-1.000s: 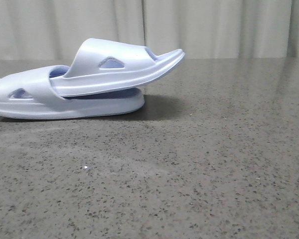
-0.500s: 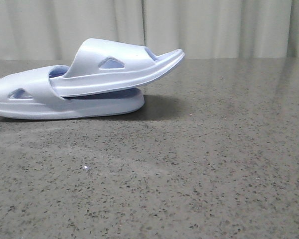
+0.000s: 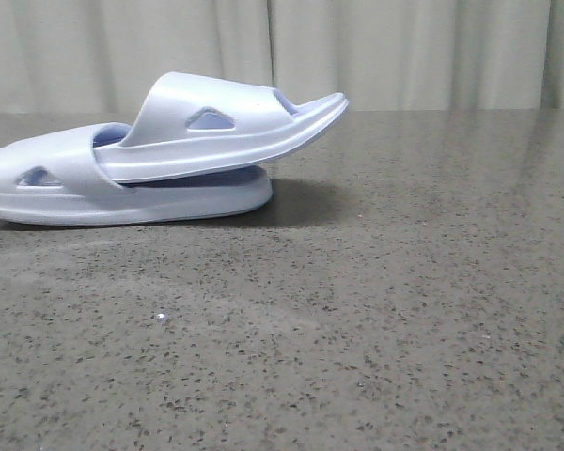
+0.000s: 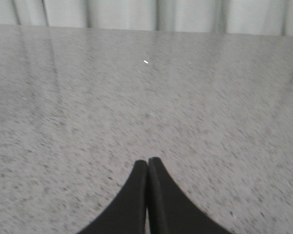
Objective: Insert blue slippers together front up
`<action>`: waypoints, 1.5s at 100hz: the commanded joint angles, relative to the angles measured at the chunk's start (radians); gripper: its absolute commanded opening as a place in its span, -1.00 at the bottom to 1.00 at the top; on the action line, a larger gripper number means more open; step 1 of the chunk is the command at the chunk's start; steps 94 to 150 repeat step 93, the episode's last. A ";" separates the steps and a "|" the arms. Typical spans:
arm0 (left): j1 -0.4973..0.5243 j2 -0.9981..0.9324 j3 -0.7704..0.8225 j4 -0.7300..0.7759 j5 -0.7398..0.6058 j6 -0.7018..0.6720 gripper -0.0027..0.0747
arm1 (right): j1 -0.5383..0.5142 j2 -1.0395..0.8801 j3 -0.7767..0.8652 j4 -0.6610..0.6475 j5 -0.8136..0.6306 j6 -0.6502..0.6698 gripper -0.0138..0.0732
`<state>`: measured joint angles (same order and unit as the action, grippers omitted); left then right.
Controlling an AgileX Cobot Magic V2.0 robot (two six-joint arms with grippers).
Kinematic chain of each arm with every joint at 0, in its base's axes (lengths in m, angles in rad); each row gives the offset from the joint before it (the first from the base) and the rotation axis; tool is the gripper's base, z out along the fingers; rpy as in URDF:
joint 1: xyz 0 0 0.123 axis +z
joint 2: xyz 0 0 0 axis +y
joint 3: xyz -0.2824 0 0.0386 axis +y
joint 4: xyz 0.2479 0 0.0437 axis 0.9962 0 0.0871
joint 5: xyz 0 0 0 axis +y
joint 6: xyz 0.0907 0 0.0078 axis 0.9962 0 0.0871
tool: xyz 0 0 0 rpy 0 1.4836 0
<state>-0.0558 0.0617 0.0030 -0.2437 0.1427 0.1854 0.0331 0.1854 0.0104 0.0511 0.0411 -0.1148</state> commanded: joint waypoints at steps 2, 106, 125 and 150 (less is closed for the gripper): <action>0.002 0.007 0.009 -0.011 -0.071 -0.010 -0.89 | -0.030 -0.063 0.020 -0.014 -0.019 0.005 -0.89; 0.002 0.007 0.009 -0.011 -0.071 -0.010 -0.89 | -0.036 -0.151 0.020 -0.057 0.078 0.005 -0.89; 0.002 0.007 0.009 -0.011 -0.071 -0.010 -0.89 | -0.036 -0.151 0.020 -0.057 0.078 0.005 -0.89; 0.002 0.007 0.009 -0.011 -0.071 -0.010 -0.89 | -0.036 -0.151 0.020 -0.057 0.078 0.005 -0.89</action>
